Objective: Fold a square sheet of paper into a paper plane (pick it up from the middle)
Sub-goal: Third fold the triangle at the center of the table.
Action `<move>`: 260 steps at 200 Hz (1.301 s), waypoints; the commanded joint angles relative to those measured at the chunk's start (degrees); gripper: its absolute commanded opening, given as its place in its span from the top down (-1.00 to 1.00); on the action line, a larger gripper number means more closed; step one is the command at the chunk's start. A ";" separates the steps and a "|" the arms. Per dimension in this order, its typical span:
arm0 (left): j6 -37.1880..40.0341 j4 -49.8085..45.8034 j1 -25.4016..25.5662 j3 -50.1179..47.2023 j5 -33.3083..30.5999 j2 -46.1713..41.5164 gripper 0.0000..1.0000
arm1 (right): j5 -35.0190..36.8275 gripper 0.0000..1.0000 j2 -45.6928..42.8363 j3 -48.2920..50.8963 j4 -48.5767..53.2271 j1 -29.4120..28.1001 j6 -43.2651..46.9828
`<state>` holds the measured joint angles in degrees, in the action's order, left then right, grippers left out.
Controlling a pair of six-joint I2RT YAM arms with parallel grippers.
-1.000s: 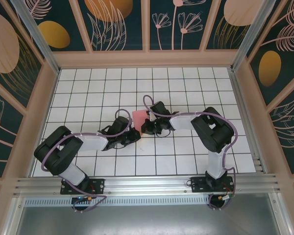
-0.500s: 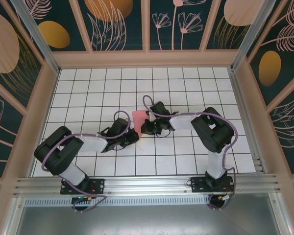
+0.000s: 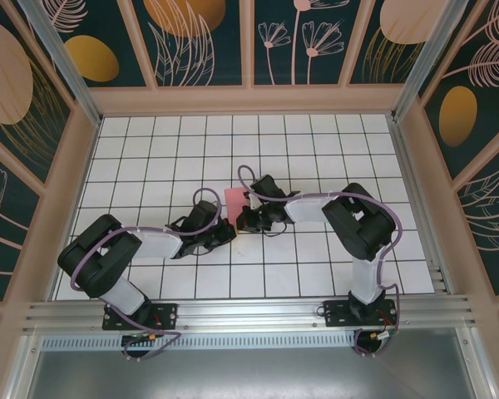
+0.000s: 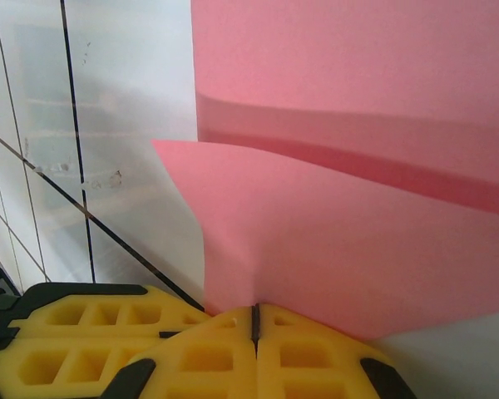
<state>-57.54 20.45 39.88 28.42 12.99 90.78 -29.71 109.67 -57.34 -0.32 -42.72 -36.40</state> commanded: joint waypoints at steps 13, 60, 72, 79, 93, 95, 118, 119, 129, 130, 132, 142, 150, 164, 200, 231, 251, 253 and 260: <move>0.69 -7.44 0.19 -3.09 -2.56 1.06 1.00 | 4.27 0.92 1.83 -1.44 3.17 3.16 2.20; 1.82 -8.26 0.18 -3.94 -2.18 1.68 1.00 | 4.67 0.91 3.27 -4.12 3.48 7.33 5.56; 1.90 -8.27 0.13 -4.08 -2.21 1.78 1.00 | 5.15 0.92 4.16 -5.11 3.91 8.49 6.64; 1.92 -8.30 0.20 -4.08 -2.12 1.79 1.00 | 5.28 0.92 4.79 -5.76 4.22 9.39 7.12; 2.03 -8.25 0.19 -3.95 -2.09 1.78 1.00 | 5.44 0.91 5.69 -6.83 4.76 10.98 7.89; 2.02 -8.28 0.15 -3.98 -2.07 1.70 1.00 | 5.52 0.92 5.72 -6.95 4.90 11.05 7.98; 2.02 -8.43 0.20 -3.82 -2.07 1.25 0.98 | 6.52 0.91 4.83 -8.30 6.04 12.95 9.27; 2.01 -8.46 0.16 -3.77 -2.08 1.25 0.98 | 6.56 0.91 4.75 -8.35 6.08 12.98 9.35; 2.16 -8.53 0.20 -3.65 -2.04 0.99 0.98 | 6.75 0.91 3.49 -8.65 6.64 13.25 9.87; 2.16 -8.55 0.15 -3.65 -2.07 0.94 0.98 | 6.81 0.91 3.34 -8.66 6.69 13.26 9.95; 2.17 -8.53 0.12 -3.58 -2.04 0.86 0.98 | 6.89 0.91 3.03 -8.66 6.72 13.25 10.12; 2.25 -8.59 0.20 -3.37 -2.01 0.52 0.97 | 7.17 0.89 1.37 -8.55 7.00 13.28 10.53; 2.29 -8.61 0.14 -3.30 -1.88 0.05 0.97 | 7.12 0.88 -0.16 -8.05 6.89 13.28 10.70; 2.67 -8.68 0.20 -3.05 -1.71 -1.04 0.96 | 7.21 0.85 -2.96 -6.43 6.49 13.26 10.58; 3.65 -9.55 0.15 -2.15 -1.67 -6.18 0.82 | 6.99 0.57 -9.71 0.59 3.71 12.37 8.21; 3.11 -7.18 0.20 -1.53 -2.29 -11.02 0.49 | 6.73 0.26 -13.63 5.73 0.87 10.20 4.15; 2.60 -4.29 0.15 -0.82 -3.81 -12.35 0.40 | 6.36 0.09 -14.91 8.07 -1.26 9.16 0.86; 2.58 -4.15 0.19 -0.71 -4.09 -12.31 0.40 | 6.34 0.08 -15.03 8.29 -1.57 9.13 0.58; 2.77 -3.96 0.20 -0.10 -5.37 -12.35 0.40 | 6.10 0.04 -15.26 9.04 -2.51 8.85 -0.50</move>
<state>-55.13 14.31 39.88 26.89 11.09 79.59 -23.44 96.84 -51.11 1.48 -32.64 -32.16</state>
